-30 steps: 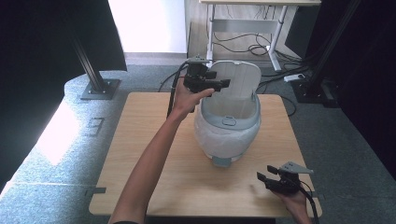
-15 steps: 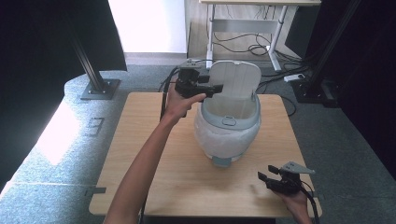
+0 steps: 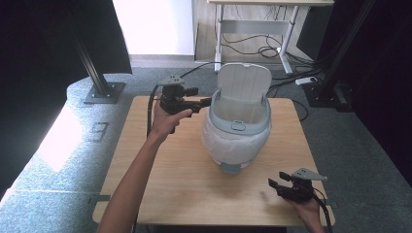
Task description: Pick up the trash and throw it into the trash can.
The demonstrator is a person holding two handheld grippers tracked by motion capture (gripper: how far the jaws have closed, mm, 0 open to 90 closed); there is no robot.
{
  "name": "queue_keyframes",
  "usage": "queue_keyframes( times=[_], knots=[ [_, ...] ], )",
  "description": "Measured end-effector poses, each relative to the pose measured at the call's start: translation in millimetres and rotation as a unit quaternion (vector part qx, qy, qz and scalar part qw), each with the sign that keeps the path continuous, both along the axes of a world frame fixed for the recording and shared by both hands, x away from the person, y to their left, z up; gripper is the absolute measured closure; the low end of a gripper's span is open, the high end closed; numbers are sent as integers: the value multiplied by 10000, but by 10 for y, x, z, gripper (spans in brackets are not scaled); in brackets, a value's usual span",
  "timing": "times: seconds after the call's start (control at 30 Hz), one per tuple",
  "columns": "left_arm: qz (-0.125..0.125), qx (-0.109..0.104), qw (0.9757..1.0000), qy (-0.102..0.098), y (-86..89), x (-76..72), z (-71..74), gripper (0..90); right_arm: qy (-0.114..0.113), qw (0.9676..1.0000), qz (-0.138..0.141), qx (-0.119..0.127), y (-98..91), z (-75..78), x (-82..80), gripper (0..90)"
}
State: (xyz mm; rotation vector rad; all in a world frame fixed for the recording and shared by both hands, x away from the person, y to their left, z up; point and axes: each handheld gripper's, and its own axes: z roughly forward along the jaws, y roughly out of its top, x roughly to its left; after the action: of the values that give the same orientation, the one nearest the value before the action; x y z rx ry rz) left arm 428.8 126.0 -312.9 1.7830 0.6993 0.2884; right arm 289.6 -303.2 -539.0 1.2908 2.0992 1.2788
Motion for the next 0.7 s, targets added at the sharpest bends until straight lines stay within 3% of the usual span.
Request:
queue_keyframes(
  times=[0.27, 0.7],
  knots=[
    [18, -5, 10000, -39, 214, -199, -184, 267, 15, 10000, -19, 1, -8, 1, -2, 376],
    [191, 285, 9994, -85, 499, -613, -607, 262, 8, 10000, -45, -13, -13, 10, 1, 373]
  ],
)
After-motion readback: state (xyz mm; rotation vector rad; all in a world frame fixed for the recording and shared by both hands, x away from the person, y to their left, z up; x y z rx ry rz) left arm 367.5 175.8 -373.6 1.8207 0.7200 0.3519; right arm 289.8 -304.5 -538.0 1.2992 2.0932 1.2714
